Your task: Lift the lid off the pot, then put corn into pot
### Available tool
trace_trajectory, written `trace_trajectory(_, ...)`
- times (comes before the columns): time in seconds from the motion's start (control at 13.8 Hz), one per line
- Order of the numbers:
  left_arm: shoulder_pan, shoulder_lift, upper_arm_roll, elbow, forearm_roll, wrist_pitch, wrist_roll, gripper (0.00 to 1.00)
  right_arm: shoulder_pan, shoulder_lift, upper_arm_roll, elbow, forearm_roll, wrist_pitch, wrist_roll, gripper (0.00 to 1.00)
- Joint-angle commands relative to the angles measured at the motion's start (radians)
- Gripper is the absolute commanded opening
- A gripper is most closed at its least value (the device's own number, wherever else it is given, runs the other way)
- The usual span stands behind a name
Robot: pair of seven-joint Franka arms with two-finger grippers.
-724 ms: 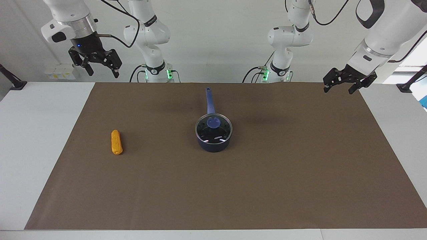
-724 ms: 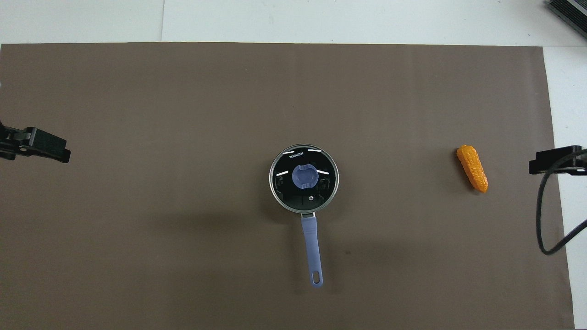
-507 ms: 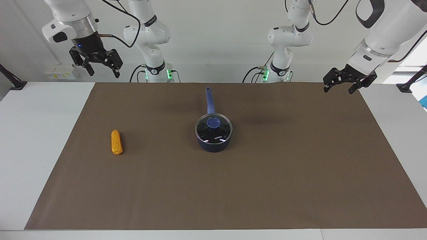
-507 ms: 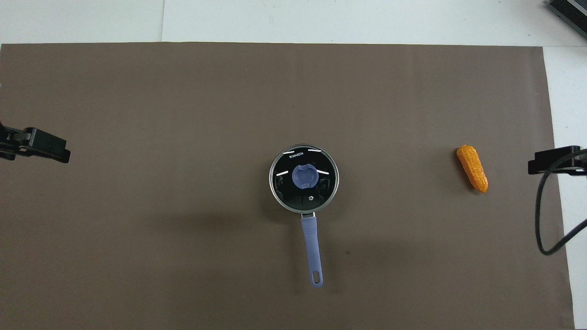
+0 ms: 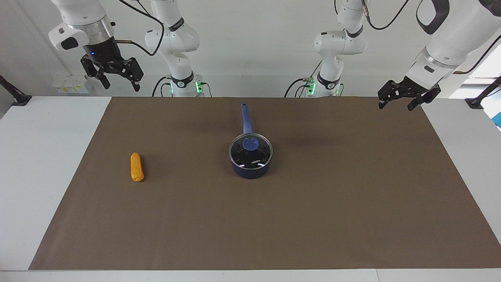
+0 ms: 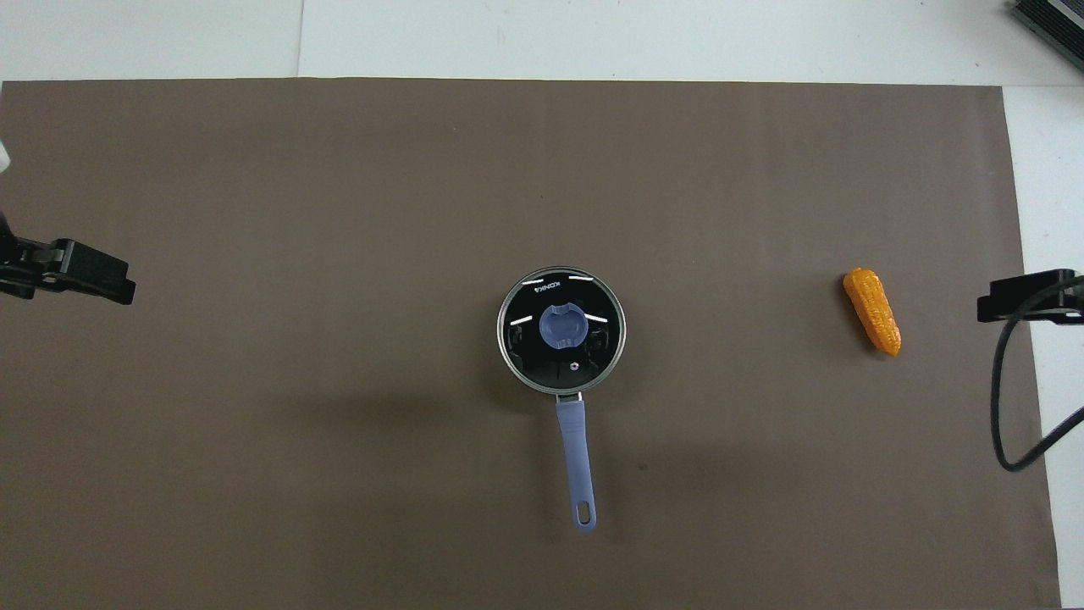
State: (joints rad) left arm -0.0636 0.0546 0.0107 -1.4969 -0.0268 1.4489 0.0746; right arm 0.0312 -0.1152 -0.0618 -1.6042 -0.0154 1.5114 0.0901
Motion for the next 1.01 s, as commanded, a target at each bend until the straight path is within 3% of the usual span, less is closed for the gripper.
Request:
trace_trajectory(0.0, -0.018, -0.042, -0.003, -0.091, 0.015, 0.065, -0.001, 1.0, -0.01, -0.015, 0.005, -0.016, 0.014, 0.013, -0.026, 1.0)
trace_trajectory(0.14, -0.032, -0.042, -0.005, -0.124, 0.013, 0.096, -0.001, 1.0, -0.011, -0.006, 0.005, -0.043, 0.015, 0.024, -0.047, 1.0)
trace_trajectory(0.43, -0.079, -0.052, -0.009, -0.216, 0.011, 0.205, -0.013, 1.0, -0.037, 0.021, 0.004, -0.184, 0.014, 0.263, -0.214, 1.0)
trace_trajectory(0.94, -0.218, -0.018, -0.008, -0.319, 0.011, 0.376, -0.033, 1.0, -0.05, 0.301, 0.004, -0.239, 0.015, 0.585, -0.349, 1.0)
